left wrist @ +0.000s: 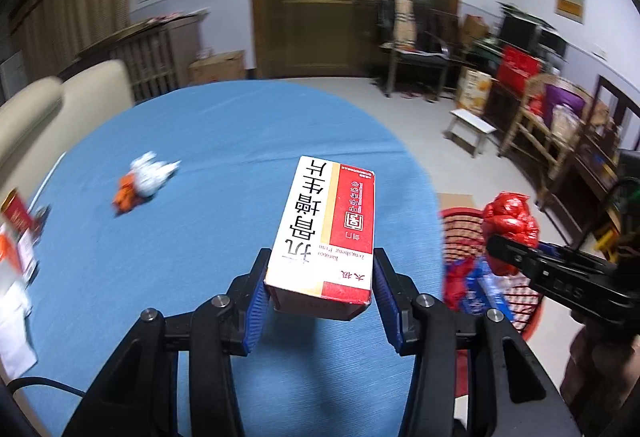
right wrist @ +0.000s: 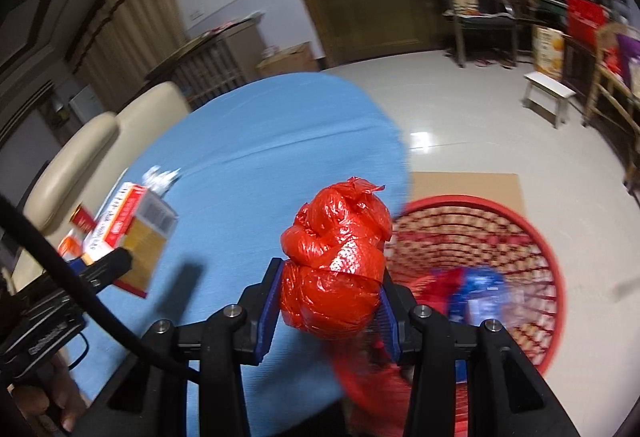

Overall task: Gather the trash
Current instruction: 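Carry the medicine box and red bag over the red wastebasket, then open both grippers to drop the box and red bag into the wastebasket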

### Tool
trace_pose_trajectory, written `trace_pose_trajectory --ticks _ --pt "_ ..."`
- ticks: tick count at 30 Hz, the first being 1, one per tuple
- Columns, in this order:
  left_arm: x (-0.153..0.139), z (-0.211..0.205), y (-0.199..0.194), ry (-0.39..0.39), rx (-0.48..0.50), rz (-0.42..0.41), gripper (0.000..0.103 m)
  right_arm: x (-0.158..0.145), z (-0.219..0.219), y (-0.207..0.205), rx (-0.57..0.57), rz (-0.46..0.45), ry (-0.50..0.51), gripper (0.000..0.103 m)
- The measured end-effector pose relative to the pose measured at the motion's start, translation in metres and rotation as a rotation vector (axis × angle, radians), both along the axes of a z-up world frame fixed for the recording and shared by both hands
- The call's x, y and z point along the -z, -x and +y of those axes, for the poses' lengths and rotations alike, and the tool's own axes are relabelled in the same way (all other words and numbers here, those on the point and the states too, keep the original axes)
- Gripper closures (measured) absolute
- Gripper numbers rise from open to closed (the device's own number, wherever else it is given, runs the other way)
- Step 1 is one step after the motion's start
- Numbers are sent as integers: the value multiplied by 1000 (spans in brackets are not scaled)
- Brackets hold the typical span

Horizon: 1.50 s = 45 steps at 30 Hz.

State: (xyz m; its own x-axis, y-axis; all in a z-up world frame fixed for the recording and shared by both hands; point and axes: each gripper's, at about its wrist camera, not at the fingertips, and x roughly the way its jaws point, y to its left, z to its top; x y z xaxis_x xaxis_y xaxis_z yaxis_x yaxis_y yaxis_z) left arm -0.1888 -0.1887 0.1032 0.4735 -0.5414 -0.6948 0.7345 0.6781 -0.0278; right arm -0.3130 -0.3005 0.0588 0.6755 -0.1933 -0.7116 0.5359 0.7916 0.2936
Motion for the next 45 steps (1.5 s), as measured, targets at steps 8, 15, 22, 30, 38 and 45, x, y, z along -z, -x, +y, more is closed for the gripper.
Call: trace_pose_trajectory --ticks 8,15,22,30,38,45 --pt "-1 -43 29 7 140 6 53 13 -53 38 122 41 -18 58" --pt "6 -66 45 -8 207 33 53 16 -81 34 152 58 -16 56" --pt "11 -79 50 -28 226 45 53 28 -99 28 170 83 -59 32" --pt "17 -94 55 -43 255 67 53 22 -112 55 244 10 -90 31" --pt "21 -119 63 -52 304 96 48 8 -120 83 304 -49 -97 31" --pt "21 -117 49 -28 278 149 33 3 -124 94 327 -63 -98 31"
